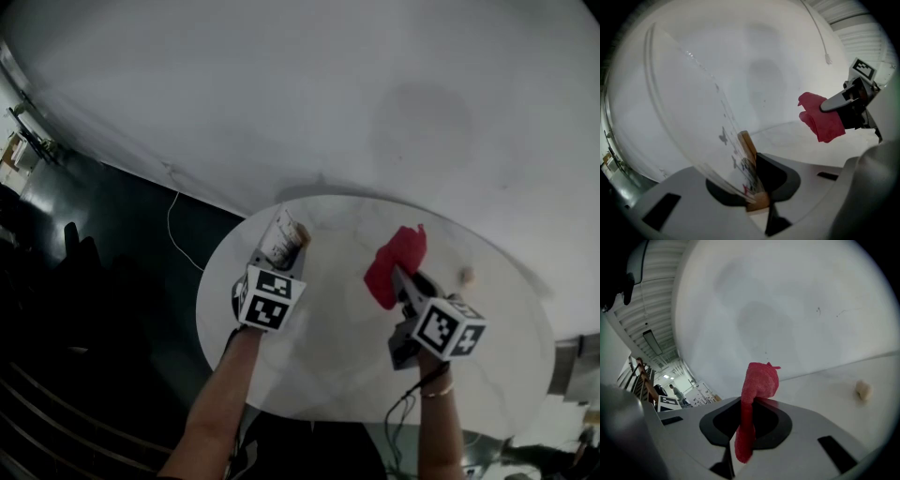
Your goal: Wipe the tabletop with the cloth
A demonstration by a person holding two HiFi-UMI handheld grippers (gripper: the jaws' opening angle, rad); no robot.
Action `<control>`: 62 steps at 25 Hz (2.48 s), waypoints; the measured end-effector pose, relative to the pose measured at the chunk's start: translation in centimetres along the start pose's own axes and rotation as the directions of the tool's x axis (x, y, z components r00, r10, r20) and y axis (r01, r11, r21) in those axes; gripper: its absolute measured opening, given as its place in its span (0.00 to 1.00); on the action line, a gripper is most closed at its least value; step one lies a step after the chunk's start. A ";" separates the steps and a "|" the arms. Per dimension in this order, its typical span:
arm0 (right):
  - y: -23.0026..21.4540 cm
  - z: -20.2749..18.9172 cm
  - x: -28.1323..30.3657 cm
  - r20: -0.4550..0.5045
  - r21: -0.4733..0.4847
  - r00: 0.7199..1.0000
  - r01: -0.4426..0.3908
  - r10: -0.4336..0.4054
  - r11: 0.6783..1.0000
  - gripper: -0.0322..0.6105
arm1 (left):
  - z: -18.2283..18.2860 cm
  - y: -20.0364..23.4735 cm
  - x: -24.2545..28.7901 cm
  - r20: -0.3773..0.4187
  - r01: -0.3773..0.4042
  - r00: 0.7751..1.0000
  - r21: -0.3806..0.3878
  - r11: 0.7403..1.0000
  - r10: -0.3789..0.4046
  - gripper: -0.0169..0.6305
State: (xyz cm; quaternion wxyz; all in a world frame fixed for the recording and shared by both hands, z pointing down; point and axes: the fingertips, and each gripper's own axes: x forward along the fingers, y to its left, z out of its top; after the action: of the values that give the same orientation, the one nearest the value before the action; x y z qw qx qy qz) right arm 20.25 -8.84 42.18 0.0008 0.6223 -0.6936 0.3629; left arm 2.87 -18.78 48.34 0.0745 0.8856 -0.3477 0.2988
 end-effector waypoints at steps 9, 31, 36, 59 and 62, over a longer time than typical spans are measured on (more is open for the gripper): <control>1.8 0.0 2.8 -0.016 -0.182 0.999 0.040 -0.044 0.983 0.12 | -0.8 -0.5 2.9 -0.019 0.032 0.999 -0.023 0.999 -0.032 0.12; 3.0 0.1 5.8 -0.015 -0.334 0.998 0.048 -0.056 0.941 0.12 | -1.7 1.3 7.3 -0.073 -0.054 0.996 0.023 0.998 0.055 0.13; 2.8 -0.3 5.6 -0.024 -0.331 0.998 0.045 -0.056 0.943 0.12 | -1.7 1.4 7.5 -0.063 -0.068 0.996 0.025 0.997 0.069 0.14; 3.2 0.7 2.5 0.016 -0.318 1.000 0.013 -0.009 0.948 0.12 | -0.3 2.1 1.8 0.020 -0.119 0.993 -0.074 0.990 0.121 0.32; 3.7 0.7 1.5 0.025 -0.326 1.000 0.001 0.008 0.945 0.12 | -0.5 2.0 -0.4 0.027 -0.141 0.989 -0.099 0.985 0.145 0.32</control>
State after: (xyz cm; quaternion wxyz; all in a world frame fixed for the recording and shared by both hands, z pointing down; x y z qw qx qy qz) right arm 17.05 -10.66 40.46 0.0941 0.6171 -0.7451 0.2349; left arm 1.09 -19.85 48.31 0.0895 0.8587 -0.4256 0.2709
